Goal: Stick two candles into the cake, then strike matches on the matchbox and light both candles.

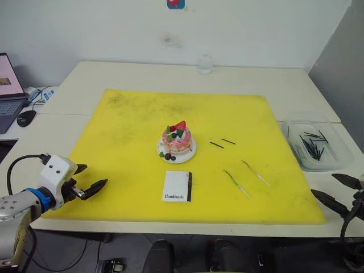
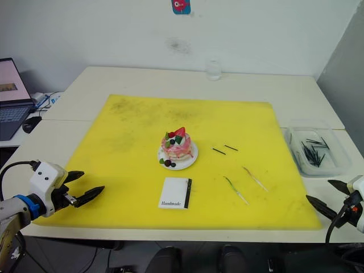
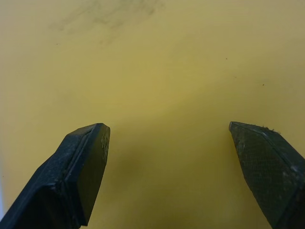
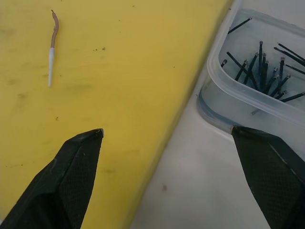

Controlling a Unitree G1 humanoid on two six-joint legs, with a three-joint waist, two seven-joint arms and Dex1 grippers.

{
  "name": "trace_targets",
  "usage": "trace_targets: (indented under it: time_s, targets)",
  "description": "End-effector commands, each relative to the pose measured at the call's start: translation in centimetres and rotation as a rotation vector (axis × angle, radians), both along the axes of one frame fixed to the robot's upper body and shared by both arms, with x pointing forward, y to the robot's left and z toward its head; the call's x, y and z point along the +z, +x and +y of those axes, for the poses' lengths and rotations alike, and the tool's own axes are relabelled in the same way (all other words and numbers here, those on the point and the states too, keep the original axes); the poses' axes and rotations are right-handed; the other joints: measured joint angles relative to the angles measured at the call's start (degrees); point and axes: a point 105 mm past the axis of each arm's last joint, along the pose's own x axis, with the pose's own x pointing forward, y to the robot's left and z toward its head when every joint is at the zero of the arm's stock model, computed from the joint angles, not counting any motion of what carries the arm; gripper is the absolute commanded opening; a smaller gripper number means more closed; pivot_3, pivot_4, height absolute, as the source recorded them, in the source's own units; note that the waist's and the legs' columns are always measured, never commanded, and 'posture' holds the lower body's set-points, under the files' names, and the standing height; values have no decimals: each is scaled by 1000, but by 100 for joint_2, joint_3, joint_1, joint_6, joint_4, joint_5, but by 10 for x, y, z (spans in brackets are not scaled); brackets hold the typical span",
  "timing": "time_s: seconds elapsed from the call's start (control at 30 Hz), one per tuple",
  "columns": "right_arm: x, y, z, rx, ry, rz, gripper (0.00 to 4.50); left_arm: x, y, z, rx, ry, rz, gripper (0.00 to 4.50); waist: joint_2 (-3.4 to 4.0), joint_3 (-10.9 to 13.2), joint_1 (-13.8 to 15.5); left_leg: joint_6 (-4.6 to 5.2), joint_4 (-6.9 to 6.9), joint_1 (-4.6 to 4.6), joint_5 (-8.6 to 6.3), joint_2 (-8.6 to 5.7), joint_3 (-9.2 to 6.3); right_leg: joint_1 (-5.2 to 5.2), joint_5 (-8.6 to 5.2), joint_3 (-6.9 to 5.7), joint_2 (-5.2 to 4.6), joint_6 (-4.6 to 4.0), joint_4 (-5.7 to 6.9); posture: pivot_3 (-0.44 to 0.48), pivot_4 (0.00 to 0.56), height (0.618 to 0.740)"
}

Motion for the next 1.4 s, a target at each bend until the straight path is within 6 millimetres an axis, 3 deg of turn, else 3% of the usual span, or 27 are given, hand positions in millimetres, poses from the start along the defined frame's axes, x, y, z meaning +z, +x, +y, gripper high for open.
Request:
trace_targets:
  time_s: [0.03,0.5,0.67,1.03,1.2,1.4]
  targets:
    - [9,2,4,18,-16,-27,4500,10,2,-2,-12,-1,-34,4461,0,0,0,0,0,0,0,0,0,0,0,0,0,0,0,0,150,740]
    - [9,2,10,22,2,-28,4500,10,7,9,28,45,-26,4461,1,0,1,0,0,0,0,0,-2,0,0,-2,0,0,0,0,150,740]
    - [9,3,10,21,2,-28,4500,14,5,10,0,-42,-6,4461,1,0,-1,0,0,0,0,0,0,-1,0,-1,0,-1,1,0,150,740]
    - [11,4,11,24,-6,-44,4500,4,-3,24,5,76,24,4461,1,0,0,0,-1,0,0,2,2,-1,0,1,0,-1,0,0,150,740]
    - [18,7,16,41,-11,-77,4500,11,-7,-2,-100,-51,27,4461,5,1,-5,0,-2,1,0,3,2,-2,-1,1,0,-2,1,0,150,740]
    - [31,5,36,125,-26,-96,4500,8,-19,-43,-281,-107,102,4461,6,3,-3,0,-2,-1,0,2,2,-2,-1,1,-1,-2,1,0,150,740]
